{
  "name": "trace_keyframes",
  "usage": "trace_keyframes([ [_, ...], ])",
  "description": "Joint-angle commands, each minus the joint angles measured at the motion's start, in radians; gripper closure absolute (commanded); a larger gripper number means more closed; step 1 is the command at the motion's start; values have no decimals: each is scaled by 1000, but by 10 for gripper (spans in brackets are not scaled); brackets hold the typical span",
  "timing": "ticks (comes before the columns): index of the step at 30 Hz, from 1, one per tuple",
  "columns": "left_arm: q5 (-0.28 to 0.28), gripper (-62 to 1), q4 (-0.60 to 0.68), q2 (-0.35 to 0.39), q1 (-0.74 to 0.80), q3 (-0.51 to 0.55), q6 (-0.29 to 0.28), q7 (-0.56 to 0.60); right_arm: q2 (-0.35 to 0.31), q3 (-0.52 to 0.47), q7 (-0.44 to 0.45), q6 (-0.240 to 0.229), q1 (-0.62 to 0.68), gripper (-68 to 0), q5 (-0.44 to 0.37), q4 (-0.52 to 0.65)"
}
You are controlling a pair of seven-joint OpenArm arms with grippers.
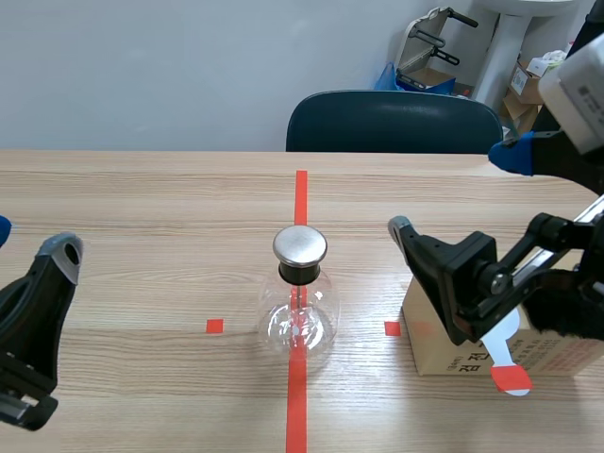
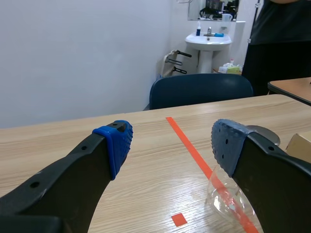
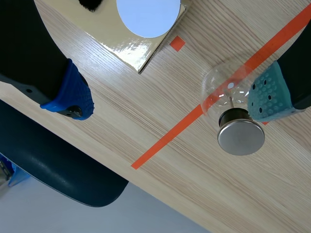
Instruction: Do the electroscope experiment
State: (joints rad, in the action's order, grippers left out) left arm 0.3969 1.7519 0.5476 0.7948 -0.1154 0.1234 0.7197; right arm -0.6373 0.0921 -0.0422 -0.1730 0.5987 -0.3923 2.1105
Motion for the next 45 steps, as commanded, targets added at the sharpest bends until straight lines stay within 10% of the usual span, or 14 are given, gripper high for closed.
trace_keyframes([
  [1,-1,-377,16,-13,-7,-3,-2,16,-2,-5,4,3,0,-679,-4,9],
  [45,-21,-377,16,-38,8,-2,33,-86,-2,-5,59,4,-1,-679,-5,9],
])
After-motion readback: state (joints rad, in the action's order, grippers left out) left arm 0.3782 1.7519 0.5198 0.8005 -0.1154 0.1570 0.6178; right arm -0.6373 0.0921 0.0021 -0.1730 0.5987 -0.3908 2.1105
